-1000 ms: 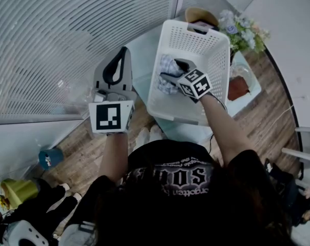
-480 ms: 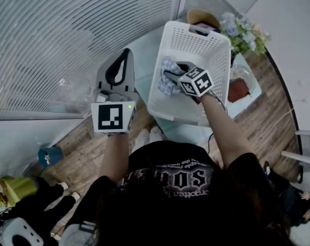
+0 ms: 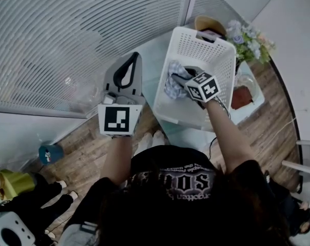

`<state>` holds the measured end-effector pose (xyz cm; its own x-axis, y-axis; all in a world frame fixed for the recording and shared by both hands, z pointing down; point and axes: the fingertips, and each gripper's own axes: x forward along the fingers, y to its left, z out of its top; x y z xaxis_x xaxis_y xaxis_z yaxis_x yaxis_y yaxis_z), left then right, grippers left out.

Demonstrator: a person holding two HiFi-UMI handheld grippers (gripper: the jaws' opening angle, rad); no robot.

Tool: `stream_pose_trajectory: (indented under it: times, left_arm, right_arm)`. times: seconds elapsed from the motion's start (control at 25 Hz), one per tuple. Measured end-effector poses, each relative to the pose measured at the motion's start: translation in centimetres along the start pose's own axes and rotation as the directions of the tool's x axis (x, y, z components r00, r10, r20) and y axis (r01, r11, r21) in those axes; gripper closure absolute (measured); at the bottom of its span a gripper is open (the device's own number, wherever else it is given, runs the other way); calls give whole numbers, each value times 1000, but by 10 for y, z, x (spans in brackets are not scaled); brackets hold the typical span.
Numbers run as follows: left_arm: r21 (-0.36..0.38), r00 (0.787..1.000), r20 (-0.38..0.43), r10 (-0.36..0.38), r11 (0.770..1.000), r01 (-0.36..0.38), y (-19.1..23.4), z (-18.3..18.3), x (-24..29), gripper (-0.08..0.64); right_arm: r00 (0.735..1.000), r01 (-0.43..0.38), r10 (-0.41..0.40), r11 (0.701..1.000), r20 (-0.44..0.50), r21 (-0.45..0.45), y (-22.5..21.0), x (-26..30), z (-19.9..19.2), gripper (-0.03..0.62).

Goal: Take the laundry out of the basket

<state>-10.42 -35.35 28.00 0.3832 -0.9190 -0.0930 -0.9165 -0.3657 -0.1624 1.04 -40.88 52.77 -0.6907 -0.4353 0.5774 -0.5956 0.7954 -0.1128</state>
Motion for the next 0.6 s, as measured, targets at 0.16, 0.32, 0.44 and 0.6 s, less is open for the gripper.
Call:
stream_pose_trajectory:
  times: [0.16,0.32,0.44,0.6]
  left_arm:
    - [-2,1000,-7,9,1000,-9,1,-2,-2,563]
    - [-2,1000,3,17,1000,-17,1,1,-7,563]
    - [4,1000,3,26,1000,-26,0,3,-12,563]
    - [-2,999,-3,44,999,-44,2,3,-20,563]
  right_arm:
    - [1000,21,-21,1000,23,9,-7,-7,7,436]
    - [998,46,-46,999,52,0,-9,-16,19,445]
    - [996,59,-57,998,71,-30,-6,-26,26,453]
    - [988,83,-77,996,137,-40,-3,-45,42,463]
